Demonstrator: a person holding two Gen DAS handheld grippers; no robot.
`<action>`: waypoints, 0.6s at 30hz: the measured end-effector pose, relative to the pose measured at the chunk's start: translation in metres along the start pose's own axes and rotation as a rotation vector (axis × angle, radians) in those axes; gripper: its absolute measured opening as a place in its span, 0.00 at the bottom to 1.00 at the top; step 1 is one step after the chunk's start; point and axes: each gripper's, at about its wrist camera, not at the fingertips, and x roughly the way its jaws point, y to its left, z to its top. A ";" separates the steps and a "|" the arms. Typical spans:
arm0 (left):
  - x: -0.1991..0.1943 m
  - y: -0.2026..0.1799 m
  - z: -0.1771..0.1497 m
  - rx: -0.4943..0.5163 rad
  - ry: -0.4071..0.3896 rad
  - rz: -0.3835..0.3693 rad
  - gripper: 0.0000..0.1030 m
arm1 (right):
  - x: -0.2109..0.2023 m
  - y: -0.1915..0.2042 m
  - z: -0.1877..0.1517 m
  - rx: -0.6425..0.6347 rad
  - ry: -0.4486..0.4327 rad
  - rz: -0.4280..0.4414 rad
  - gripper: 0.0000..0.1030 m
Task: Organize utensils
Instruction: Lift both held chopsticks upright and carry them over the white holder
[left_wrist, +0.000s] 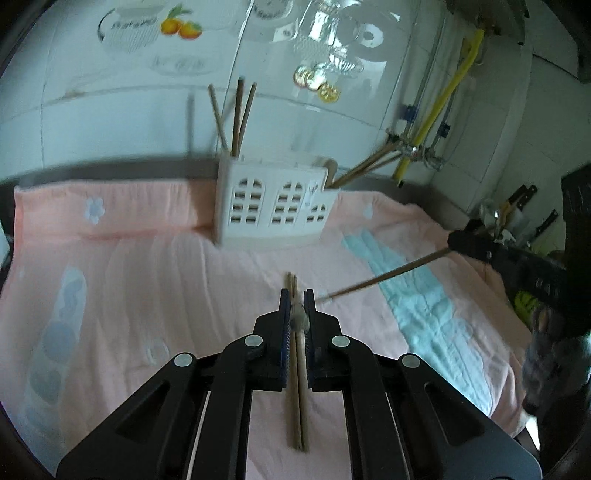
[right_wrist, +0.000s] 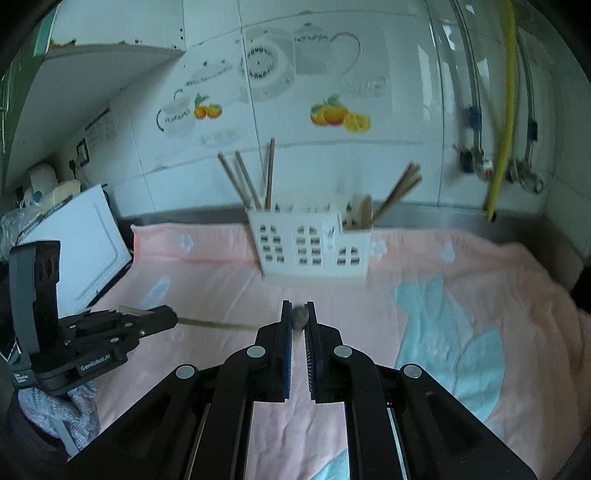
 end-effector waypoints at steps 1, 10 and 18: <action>-0.001 -0.001 0.006 0.011 -0.004 0.000 0.05 | -0.001 -0.001 0.006 -0.004 -0.003 -0.003 0.06; -0.001 -0.012 0.063 0.096 -0.023 -0.003 0.05 | -0.003 -0.025 0.087 0.000 -0.045 -0.003 0.06; -0.020 -0.023 0.126 0.156 -0.125 0.011 0.05 | 0.002 -0.040 0.151 -0.009 -0.081 -0.045 0.06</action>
